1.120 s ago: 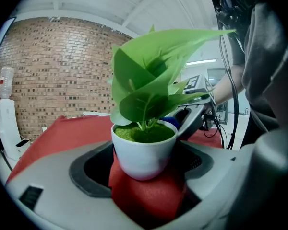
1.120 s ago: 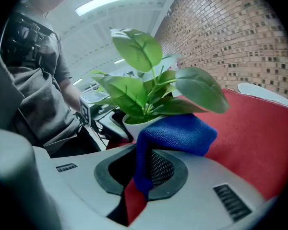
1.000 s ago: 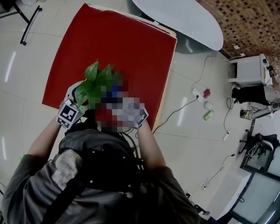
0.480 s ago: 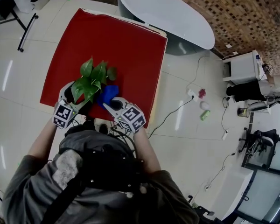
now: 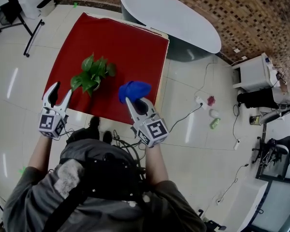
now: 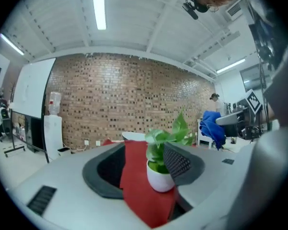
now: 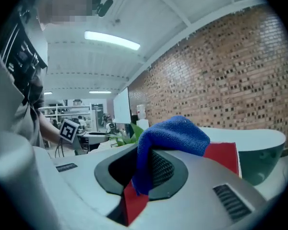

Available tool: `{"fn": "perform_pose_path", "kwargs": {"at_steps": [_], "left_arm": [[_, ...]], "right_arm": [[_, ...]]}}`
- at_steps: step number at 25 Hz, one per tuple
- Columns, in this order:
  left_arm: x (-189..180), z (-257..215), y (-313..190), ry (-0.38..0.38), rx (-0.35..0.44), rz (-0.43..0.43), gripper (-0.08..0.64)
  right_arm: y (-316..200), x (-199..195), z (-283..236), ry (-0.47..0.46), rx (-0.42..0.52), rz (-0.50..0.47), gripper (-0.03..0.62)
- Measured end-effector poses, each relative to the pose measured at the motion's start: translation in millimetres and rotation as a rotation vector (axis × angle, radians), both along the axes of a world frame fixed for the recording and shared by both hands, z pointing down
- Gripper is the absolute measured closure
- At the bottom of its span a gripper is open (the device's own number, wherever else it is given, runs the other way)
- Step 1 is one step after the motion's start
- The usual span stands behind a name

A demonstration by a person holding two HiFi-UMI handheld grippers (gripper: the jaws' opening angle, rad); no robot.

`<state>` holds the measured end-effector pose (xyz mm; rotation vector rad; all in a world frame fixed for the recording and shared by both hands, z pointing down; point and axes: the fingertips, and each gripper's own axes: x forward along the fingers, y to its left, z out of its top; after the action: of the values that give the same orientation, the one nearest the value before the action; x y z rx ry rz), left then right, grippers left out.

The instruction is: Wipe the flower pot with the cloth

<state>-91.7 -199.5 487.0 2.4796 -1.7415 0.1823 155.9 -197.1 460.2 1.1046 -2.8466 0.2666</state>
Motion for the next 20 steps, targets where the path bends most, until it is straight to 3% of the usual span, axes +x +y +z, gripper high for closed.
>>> {"fn": "perform_pose_path", "kwargs": {"at_steps": [6,9,13,16,20], "left_arm": [[28.2,-107.3,18.7,0.011,0.205,-0.022,0.384],[41.8,-134.4,34.9,-0.001,0.268,-0.016,0.532],[72.6,-156.3,81.0,-0.036,0.337,0.066,0.552],[83.0,-175.2,99.1,-0.002,0.326,0.116,0.552],[68.7,-167.3,127.2,0.034,0.248,0.146,0.552]], "right_arm": [[3.5,23.3,-52.3,-0.066,0.103,0.023,0.528],[16.4,35.2,-60.3,-0.075,0.119,0.060,0.528],[58.6,50.1,-75.1,-0.101,0.161,0.114,0.528],[76.2,53.2,-102.9,-0.128,0.193,0.159,0.528],[109.7,39.8,-124.4,-0.154,0.243,0.200,0.528]]}}
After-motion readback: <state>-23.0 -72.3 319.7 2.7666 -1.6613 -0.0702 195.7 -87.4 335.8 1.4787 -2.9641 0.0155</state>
